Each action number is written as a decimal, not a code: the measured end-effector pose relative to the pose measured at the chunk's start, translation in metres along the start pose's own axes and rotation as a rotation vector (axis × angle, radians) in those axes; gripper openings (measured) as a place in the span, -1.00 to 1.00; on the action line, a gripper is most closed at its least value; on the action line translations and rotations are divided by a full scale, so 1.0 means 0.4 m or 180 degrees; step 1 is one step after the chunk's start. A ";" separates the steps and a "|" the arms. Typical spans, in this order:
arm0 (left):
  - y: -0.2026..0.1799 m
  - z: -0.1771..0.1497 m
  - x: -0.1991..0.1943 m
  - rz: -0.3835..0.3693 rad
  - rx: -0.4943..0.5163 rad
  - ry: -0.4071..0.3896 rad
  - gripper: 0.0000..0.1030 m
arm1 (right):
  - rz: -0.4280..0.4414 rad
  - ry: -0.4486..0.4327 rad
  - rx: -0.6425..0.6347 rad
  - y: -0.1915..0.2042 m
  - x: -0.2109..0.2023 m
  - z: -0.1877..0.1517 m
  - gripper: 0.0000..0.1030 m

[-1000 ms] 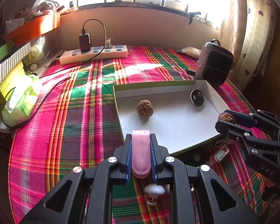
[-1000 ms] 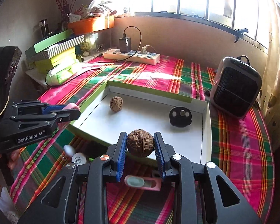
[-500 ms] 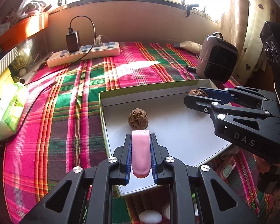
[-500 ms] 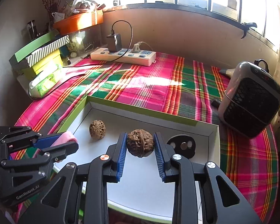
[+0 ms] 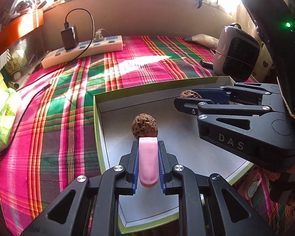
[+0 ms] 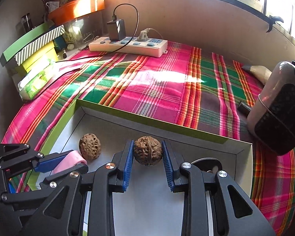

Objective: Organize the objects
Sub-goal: 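Carry the walnut into the tray and open the right tool while the left tool releases the pink clip, then withdraw both tools from the tray toward the white knob and green spool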

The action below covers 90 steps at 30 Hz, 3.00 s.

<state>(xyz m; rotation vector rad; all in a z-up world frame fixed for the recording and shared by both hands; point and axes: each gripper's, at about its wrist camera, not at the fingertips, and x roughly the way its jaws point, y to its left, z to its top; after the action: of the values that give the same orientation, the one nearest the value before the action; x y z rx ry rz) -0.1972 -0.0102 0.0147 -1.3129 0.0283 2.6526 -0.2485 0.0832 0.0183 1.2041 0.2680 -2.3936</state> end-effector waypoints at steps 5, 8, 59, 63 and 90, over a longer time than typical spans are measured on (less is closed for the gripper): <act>-0.006 0.006 0.008 -0.0003 0.0020 0.0007 -0.69 | -0.0044 0.0050 -0.0039 0.003 0.017 0.005 -0.41; -0.010 0.007 0.012 0.0016 0.0048 -0.0002 -0.69 | -0.0082 0.0101 -0.0040 0.000 0.026 0.006 -0.41; -0.018 -0.054 -0.120 0.0064 -0.0059 -0.0187 -0.48 | -0.0292 -0.0206 0.0296 0.006 -0.136 -0.054 -0.06; -0.018 -0.072 -0.144 0.0068 -0.0065 -0.0216 -0.48 | -0.0280 -0.0270 0.0311 0.013 -0.167 -0.076 -0.06; 0.029 -0.241 -0.203 -0.0318 -0.0316 -0.0173 -0.24 | -0.0317 -0.0511 0.0485 0.005 -0.307 -0.300 -0.06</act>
<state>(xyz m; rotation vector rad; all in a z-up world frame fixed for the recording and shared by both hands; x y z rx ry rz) -0.0750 -0.0434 0.0193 -1.2357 -0.1740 2.6336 -0.0981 0.1620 0.0444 1.0772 0.0983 -2.6212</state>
